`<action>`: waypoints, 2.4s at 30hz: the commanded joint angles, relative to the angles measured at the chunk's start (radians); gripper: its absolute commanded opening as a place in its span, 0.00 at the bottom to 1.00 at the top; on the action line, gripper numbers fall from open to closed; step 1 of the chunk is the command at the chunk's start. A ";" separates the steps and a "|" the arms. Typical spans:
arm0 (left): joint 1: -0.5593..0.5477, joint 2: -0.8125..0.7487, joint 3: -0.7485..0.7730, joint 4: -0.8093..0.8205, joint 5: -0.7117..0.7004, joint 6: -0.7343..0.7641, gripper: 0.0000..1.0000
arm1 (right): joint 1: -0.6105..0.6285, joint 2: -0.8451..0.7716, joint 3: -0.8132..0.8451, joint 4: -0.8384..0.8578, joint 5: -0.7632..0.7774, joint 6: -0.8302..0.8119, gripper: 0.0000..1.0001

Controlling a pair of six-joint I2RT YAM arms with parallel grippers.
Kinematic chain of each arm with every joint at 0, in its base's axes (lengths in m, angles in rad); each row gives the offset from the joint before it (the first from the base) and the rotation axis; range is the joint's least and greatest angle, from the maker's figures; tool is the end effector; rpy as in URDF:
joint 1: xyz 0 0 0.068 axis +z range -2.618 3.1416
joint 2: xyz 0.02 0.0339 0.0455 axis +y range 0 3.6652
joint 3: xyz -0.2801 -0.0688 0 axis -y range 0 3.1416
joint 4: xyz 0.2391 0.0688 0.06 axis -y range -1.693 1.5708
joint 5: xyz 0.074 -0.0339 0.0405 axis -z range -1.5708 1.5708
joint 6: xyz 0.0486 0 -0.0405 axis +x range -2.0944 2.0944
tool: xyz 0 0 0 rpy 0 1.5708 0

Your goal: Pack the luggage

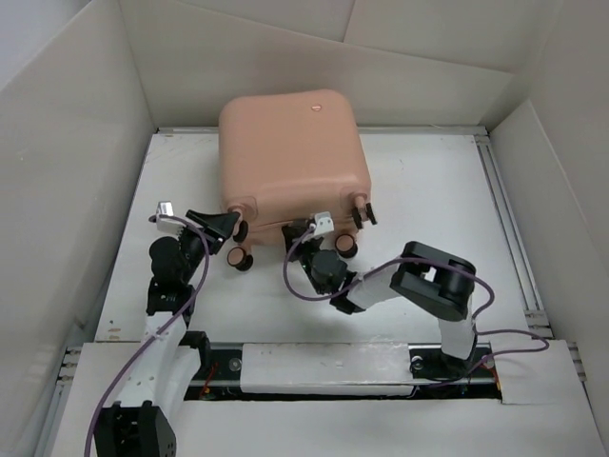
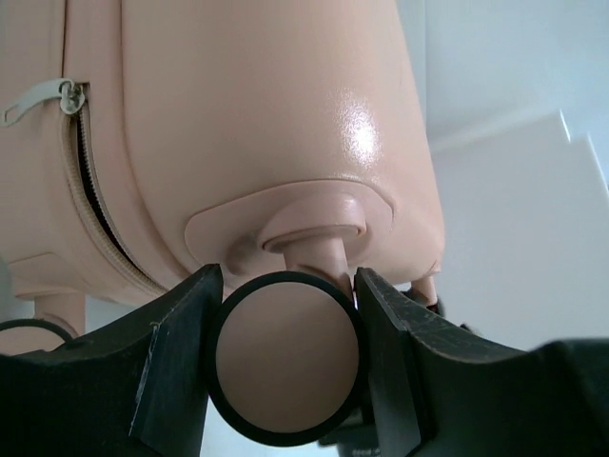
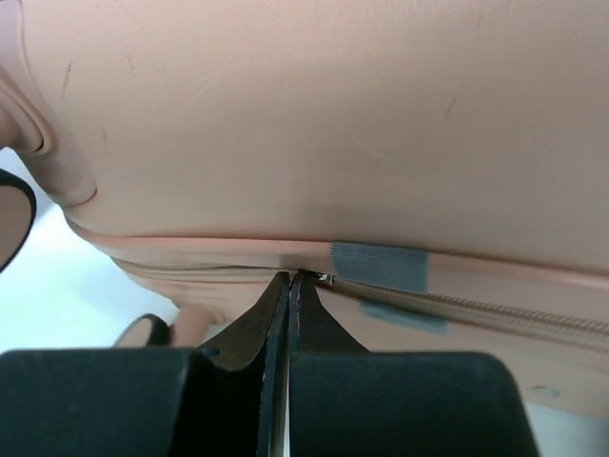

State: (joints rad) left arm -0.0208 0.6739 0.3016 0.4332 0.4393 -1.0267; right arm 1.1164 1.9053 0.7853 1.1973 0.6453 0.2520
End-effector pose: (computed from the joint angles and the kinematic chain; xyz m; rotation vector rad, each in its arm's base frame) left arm 0.1630 -0.0241 0.2644 -0.4356 1.5742 -1.1520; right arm 0.1942 0.3310 0.1977 -0.1316 1.5348 0.6140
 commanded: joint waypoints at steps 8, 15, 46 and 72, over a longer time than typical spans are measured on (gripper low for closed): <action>-0.070 -0.112 0.056 0.239 0.397 -0.141 0.00 | 0.189 0.130 0.211 0.145 -0.474 0.210 0.00; -0.070 -0.111 0.028 0.239 0.397 -0.159 0.00 | 0.211 0.141 0.219 0.107 -0.443 0.230 0.00; -0.070 -0.168 0.145 -0.355 0.159 0.363 0.82 | 0.013 -0.735 -0.230 -0.754 0.007 0.225 0.53; -0.070 0.091 0.113 -0.147 0.299 0.343 0.78 | -0.333 -0.333 -0.103 -0.417 -0.694 0.061 0.56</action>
State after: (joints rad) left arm -0.0860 0.7391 0.4294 0.1715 0.7380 -0.6800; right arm 0.7971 1.5177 0.6701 0.6292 0.0757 0.2932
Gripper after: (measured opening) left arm 0.785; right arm 0.552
